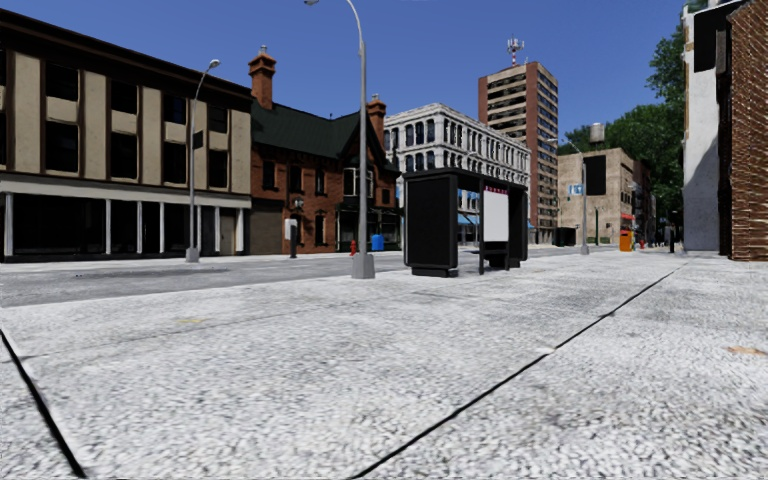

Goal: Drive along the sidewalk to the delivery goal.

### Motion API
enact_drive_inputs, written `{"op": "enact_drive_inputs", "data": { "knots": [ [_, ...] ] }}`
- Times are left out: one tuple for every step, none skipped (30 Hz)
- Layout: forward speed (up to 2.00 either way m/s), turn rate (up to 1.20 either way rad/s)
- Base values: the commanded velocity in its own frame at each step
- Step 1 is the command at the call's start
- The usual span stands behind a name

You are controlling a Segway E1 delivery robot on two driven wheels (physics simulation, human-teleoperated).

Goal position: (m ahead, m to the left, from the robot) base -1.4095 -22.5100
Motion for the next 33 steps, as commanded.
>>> {"op": "enact_drive_inputs", "data": {
  "knots": [
    [1.76,-0.89],
    [1.76,-0.89],
    [1.76,-0.89],
    [1.76,-0.89],
    [1.76,-0.89],
    [1.76,-0.89],
    [1.76,-0.89],
    [1.76,-0.89],
    [1.76,-0.89],
    [1.76,-0.89],
    [1.76,-0.89],
    [1.77,-0.89],
    [1.77,-0.89],
    [1.78,-0.89],
    [1.78,-0.89],
    [1.8,-0.89],
    [1.81,-0.89],
    [1.81,-0.89],
    [1.81,-0.89],
    [1.81,-0.89],
    [1.82,-0.89],
    [1.82,-0.89],
    [1.82,-0.89],
    [1.82,-0.89],
    [1.82,-0.89],
    [1.82,-0.89],
    [1.82,-0.89],
    [1.82,-0.89],
    [1.82,-0.89],
    [1.82,-0.89],
    [1.82,-0.89],
    [1.82,-0.89],
    [1.82,-0.89]
  ]
}}
